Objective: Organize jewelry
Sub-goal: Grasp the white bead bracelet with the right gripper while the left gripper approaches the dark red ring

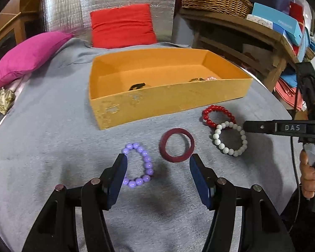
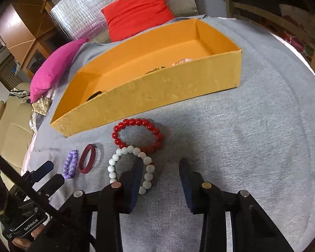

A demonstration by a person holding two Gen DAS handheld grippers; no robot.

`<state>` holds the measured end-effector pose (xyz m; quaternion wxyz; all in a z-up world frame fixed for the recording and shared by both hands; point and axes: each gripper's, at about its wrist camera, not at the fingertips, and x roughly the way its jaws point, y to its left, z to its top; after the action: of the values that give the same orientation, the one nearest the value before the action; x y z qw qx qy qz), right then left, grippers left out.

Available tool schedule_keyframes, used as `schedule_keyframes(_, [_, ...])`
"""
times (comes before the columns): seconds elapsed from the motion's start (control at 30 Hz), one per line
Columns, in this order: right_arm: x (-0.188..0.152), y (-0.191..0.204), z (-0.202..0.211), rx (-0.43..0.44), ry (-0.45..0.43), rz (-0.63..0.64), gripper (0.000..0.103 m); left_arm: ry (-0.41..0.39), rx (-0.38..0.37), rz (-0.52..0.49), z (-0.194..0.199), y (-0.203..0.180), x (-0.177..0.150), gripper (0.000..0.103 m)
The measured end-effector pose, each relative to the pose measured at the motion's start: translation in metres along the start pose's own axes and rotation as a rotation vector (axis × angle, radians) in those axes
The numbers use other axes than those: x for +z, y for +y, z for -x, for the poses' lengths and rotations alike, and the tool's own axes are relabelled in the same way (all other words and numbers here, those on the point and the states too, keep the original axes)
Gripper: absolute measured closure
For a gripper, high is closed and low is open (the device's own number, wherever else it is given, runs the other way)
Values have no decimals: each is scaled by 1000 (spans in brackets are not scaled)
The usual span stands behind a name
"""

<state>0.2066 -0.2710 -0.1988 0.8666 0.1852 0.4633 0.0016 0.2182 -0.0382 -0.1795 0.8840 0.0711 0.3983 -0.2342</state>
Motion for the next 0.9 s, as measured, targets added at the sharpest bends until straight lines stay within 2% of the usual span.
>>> schedule_keyframes(0.13, [-2,11,-9,-19,14,39,65,3,-34,18,-1,2,1,41])
schedule_keyframes(0.27, [-4,23,-17,-96,1,108,77,-1,-68,3,-2,-4,3,49])
schedule_keyframes(0.33, [-7,26,-15,-125,-10,144,91,8,-88,2,-5,-6,3,53])
schedule_keyframes(0.47, [-8,26,-9,-167,-38,165,91,16,-99,-5,-12,-9,6,54])
schedule_keyframes(0.8, [5,-17,17,-210,-89,-11,91,33,-133,-29,-27,-24,11,55])
schedule_keyframes(0.9, [11,-29,20,-220,-97,-81,91,47,-162,-51,-31,-31,10,70])
